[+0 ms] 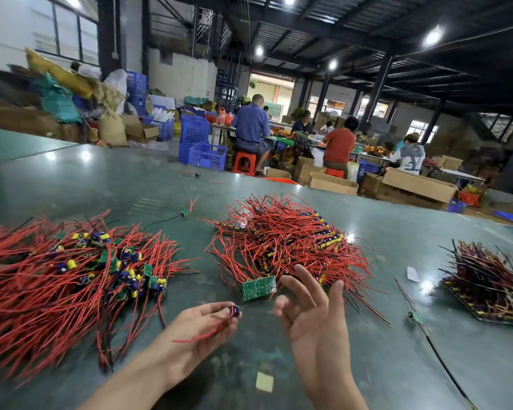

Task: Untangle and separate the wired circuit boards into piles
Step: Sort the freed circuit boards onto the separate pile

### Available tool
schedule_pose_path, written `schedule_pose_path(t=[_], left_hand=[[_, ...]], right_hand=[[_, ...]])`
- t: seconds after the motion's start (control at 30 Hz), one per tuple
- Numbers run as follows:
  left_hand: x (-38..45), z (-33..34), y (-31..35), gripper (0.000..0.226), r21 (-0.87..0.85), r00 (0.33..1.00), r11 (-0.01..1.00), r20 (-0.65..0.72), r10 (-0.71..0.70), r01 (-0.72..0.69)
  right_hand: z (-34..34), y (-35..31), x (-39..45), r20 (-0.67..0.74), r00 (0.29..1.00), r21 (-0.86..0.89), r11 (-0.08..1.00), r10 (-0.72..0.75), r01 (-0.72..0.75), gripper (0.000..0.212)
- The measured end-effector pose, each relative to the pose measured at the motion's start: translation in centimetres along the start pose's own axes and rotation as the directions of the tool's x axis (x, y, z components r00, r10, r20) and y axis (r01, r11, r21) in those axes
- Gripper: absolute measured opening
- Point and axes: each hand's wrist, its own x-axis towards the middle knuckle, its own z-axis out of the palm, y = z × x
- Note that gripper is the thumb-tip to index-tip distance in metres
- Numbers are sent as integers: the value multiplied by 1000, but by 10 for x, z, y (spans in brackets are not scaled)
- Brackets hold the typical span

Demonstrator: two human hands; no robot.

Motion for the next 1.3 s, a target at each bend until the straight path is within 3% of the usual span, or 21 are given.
schedule_pose_path(t=[0.03,0.07,0.1,0.17,0.23,0.27,0.43,0.53,0.63,0.73,0.83,0.93,1.1,1.2,1.23,1.3], left_hand=[[-2,0,2,17,-86,999,995,23,-43,45],[-4,0,3,18,-142,997,987,34,-71,75],[-6,1,3,19,-167,995,982,39,-88,93],[-8,3,1,18,-145,993,983,51,-108,115],[-10,7,-2,17,-66,990,991,94,-106,112],[-11,8,-4,17,-22,989,995,115,-96,100],[-8,5,-8,15,29,985,997,158,-71,67],[-5,1,-7,16,16,968,991,212,-131,131],[-6,0,-8,21,193,949,971,254,-186,138],[-9,3,-10,18,405,934,914,315,-167,27],[-12,7,-16,10,542,938,832,335,-85,-118],[-16,11,-22,14,579,950,798,310,-29,-164],[-19,16,-22,23,635,934,730,356,14,-253],[-21,20,-23,17,626,931,734,364,25,-265],[-22,22,-22,14,609,926,749,377,16,-261],[-24,25,-19,28,538,942,836,323,-88,-106]], right_hand=[[-2,0,1,-54,998,-49,999,14,-17,43],[-3,2,2,-68,998,-220,975,6,-21,27],[-1,5,0,-58,997,-473,881,-47,14,13],[-3,17,-3,150,973,-819,530,-176,223,26],[-5,29,-8,353,915,-873,283,-195,397,25],[-5,33,-8,407,892,-867,225,-195,445,21],[-9,35,-6,486,842,-842,131,-233,523,14],[-6,36,-6,444,848,-842,190,-289,505,10],[-4,34,-6,301,911,-857,338,-282,388,16],[-2,28,-7,79,988,-787,600,-133,143,21],[0,22,-9,6,990,-564,818,140,-112,9],[-3,22,-6,-16,981,-489,855,192,-175,9],[-8,28,-2,-125,985,-439,883,122,-165,10],[-9,27,-2,-119,990,-485,865,78,-127,8],[-8,25,-3,-96,992,-505,855,84,-121,9],[-6,21,-5,-18,992,-549,828,128,-117,13]])
